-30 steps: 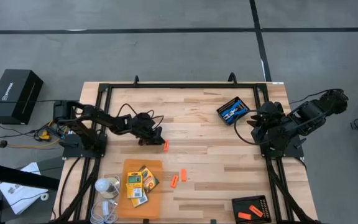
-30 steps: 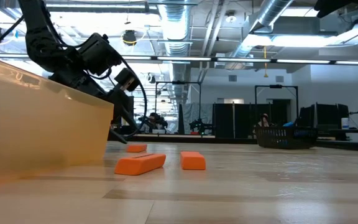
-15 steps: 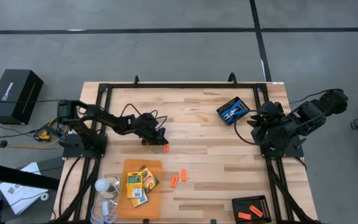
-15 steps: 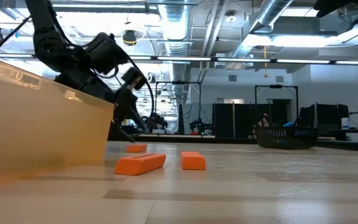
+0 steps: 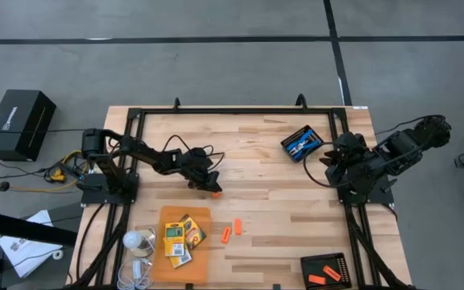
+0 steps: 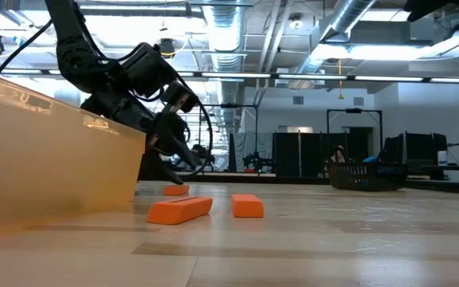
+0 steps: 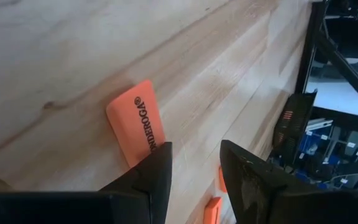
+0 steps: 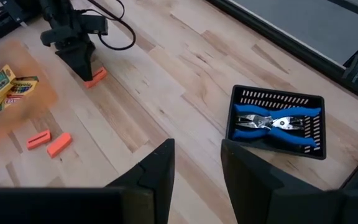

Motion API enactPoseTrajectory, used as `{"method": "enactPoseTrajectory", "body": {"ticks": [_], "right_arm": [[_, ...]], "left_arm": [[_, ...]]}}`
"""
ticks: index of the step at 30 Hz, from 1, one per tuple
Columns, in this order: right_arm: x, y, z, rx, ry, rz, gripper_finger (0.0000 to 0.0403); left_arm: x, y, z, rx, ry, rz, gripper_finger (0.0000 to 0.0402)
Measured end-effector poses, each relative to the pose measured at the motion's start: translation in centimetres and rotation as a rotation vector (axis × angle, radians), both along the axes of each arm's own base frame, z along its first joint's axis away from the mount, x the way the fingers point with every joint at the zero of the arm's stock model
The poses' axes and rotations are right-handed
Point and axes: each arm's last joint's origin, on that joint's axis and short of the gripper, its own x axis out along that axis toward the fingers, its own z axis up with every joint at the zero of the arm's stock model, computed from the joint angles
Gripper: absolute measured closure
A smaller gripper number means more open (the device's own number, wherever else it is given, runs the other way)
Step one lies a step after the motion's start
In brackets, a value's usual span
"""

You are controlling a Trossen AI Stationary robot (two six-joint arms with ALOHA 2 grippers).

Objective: Pick & Place School Supplies
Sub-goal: Put the orange eraser into the bottom black bin

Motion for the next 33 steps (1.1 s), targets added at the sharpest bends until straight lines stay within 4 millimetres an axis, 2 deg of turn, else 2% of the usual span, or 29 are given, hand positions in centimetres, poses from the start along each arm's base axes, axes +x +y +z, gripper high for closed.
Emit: {"method": "enactPoseTrajectory", "body": {"ticks": [33], "right_arm": [[0.0,0.1,-0.1,0.021,0.024,0.022,0.0280]], "left_arm": [[-1.3,2.1,-0.3,0.059,0.045,-0.068,0.0270]]}}
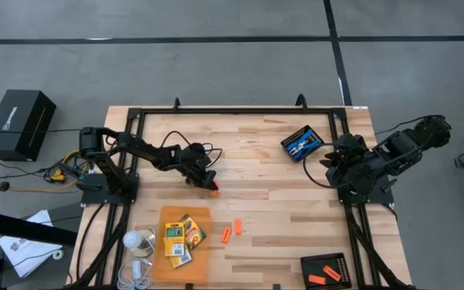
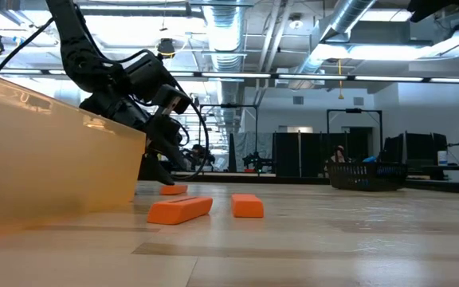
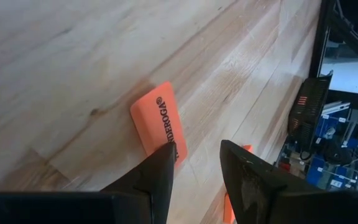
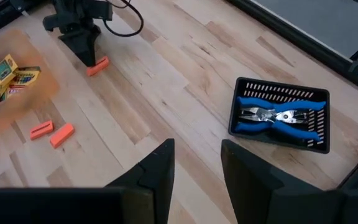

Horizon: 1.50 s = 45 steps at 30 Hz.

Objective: Pick & Place School Supplies
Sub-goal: Put the orange eraser into the bottom black bin

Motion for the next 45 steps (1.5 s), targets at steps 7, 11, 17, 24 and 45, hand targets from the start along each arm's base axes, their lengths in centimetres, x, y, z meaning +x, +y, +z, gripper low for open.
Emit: {"method": "enactPoseTrajectory", "body": {"ticks": [7,11,17,24,45], "right_arm": [[0.0,0.0,0.0,-0.007,0.003,0.007,0.0279],[0.0,0.0,0.0,-0.007,0.003,0.007,0.0280],[0.0,0.0,0.0,-0.004,0.005,0.009,0.0280],[0.0,0.0,0.0,0.006,0.010,0.013,0.0280],[-1.0,-0.6,0.3,-0.002,-0.001,0.046,0.0280]], "left_arm": [[0.0,-0.1,0.0,-0.004,0.002,0.002,0.0270],[0.0,0.0,0.0,0.003,0.002,-0.001,0.0270],[0.0,-0.1,0.0,0.012,0.001,-0.007,0.0270],[-0.1,-0.1,0.0,0.026,0.001,-0.020,0.0270],[-3.4,0.4,1.3,0.046,0.250,0.002,0.0299]]}}
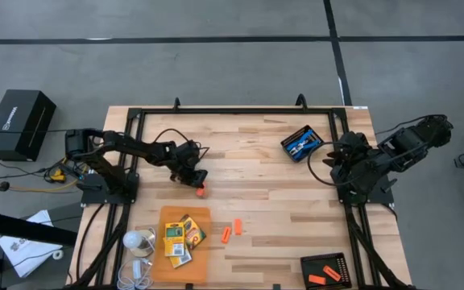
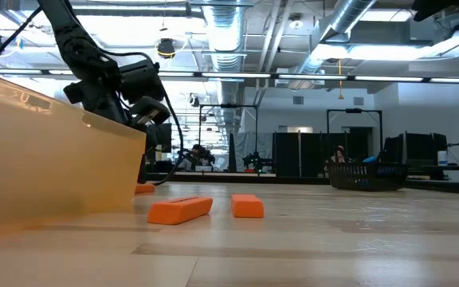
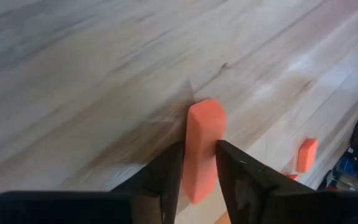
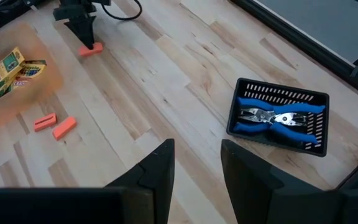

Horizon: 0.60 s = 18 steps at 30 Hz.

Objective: Pick & Place School Supplies
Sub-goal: Put the orange eraser into the bottom black bin

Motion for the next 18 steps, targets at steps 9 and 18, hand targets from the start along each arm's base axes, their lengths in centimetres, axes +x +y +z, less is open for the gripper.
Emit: {"method": "enactPoseTrajectory", "body": {"ticks": [9,18], "right_arm": [[0.02,0.01,0.00,-0.006,0.001,0.004,0.0280],[0.02,0.00,0.01,-0.009,0.000,0.003,0.0280]], "left_arm": [[0.04,-0.14,-0.05,0.002,-0.002,0.008,0.0327],[0.39,-0.11,0.12,0.013,-0.088,-0.033,0.0394]]}}
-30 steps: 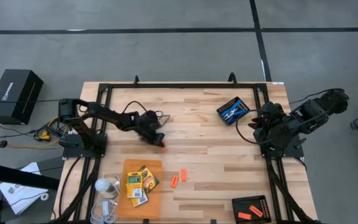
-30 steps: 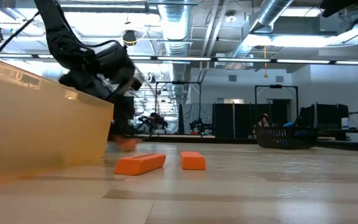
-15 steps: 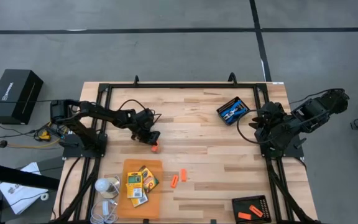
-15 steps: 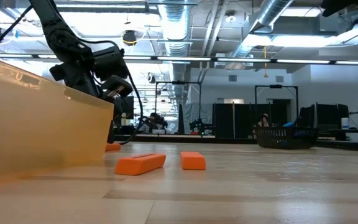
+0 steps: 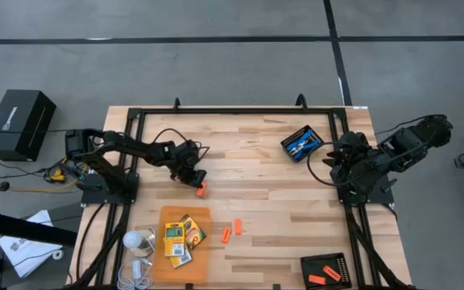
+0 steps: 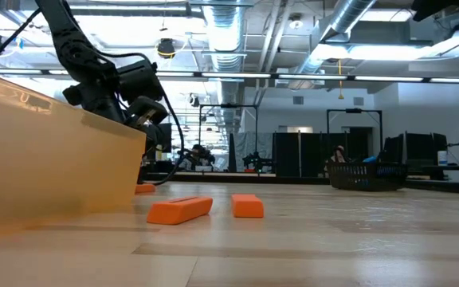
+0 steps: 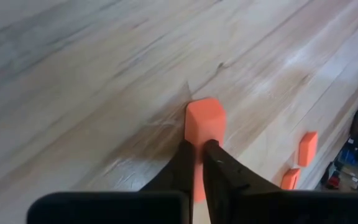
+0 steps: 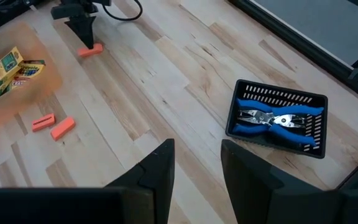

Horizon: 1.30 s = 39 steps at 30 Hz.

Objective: Pick & Place School Supplies
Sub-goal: Put the orange eraser into the bottom black bin

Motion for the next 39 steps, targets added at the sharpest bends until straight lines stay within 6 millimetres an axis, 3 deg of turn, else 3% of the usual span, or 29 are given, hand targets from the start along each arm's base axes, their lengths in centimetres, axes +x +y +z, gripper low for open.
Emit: {"method": "enactPoseTrajectory", "body": {"ticks": [15,22,28,33,36,39], "right_arm": [[-0.1,-0.1,0.0,-0.028,-0.009,-0.010,0.0280],[-0.1,-0.1,0.0,-0.028,-0.010,-0.011,0.0280],[0.0,-0.2,0.1,-0.048,-0.022,-0.022,0.0280],[0.0,-0.2,0.1,-0.046,-0.023,-0.024,0.0280],[0.0,-0.2,0.1,-0.046,-0.023,-0.024,0.0280],[0.0,-0.2,0.1,-0.039,-0.025,-0.027,0.0280]], "left_arm": [[0.1,0.2,4.6,0.110,-0.222,0.053,0.0400],[0.1,0.3,4.8,0.140,-0.225,0.073,0.0401],[1.2,0.4,6.0,0.201,-0.403,0.006,0.0363],[1.1,0.4,4.7,0.169,-0.307,0.038,0.0312],[0.5,0.4,2.7,0.124,-0.155,0.038,0.0304],[0.8,0.4,2.1,0.115,-0.149,0.026,0.0305]]}}
